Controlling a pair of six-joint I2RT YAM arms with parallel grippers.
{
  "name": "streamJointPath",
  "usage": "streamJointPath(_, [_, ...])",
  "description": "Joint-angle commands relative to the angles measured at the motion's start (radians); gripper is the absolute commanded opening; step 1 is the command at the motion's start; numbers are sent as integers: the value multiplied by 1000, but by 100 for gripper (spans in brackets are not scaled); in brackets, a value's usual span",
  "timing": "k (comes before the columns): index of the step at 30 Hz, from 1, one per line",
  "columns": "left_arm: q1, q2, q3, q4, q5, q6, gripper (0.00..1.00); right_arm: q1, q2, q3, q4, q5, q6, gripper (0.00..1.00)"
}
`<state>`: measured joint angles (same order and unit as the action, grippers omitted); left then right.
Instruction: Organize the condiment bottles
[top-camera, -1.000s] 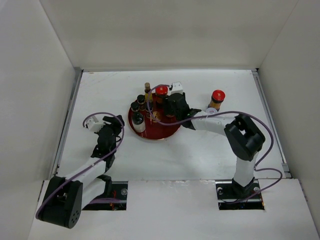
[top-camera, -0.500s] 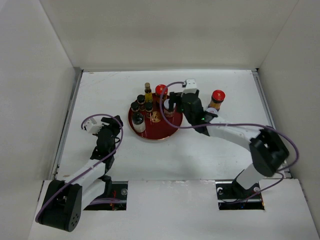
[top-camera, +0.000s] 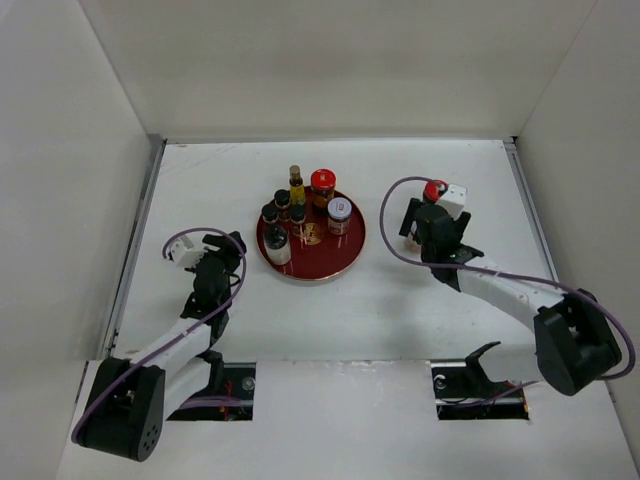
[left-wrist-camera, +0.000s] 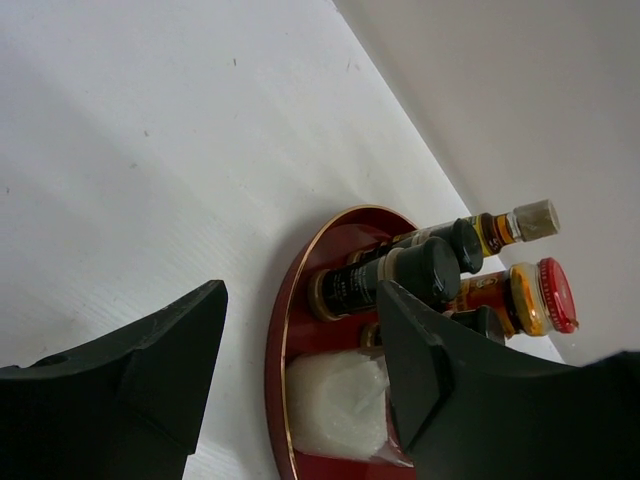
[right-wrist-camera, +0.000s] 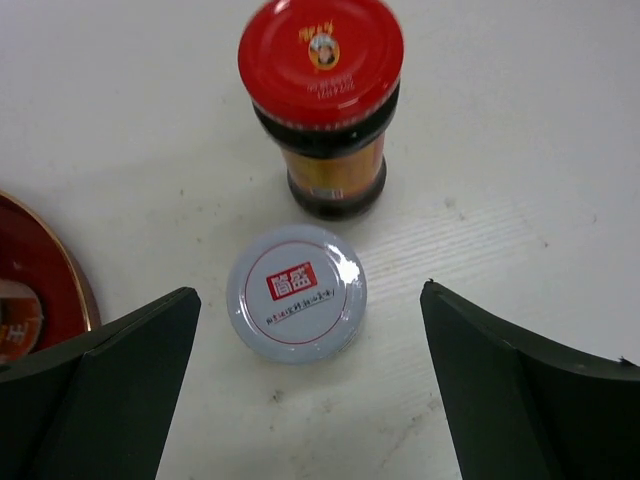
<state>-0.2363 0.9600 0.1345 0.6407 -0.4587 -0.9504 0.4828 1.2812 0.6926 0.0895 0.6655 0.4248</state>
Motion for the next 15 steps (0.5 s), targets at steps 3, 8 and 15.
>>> streamJointPath(3, [2,11,13,39,12,1,60,-11,90,62,7,-29,39,98])
streamJointPath(8, [2,16,14,39,14,2,60,-39,210,108,32,-63,43,87])
streamJointPath(15, [1,19,16,39,18,6,60,-10,144,67,90,-20,29,58])
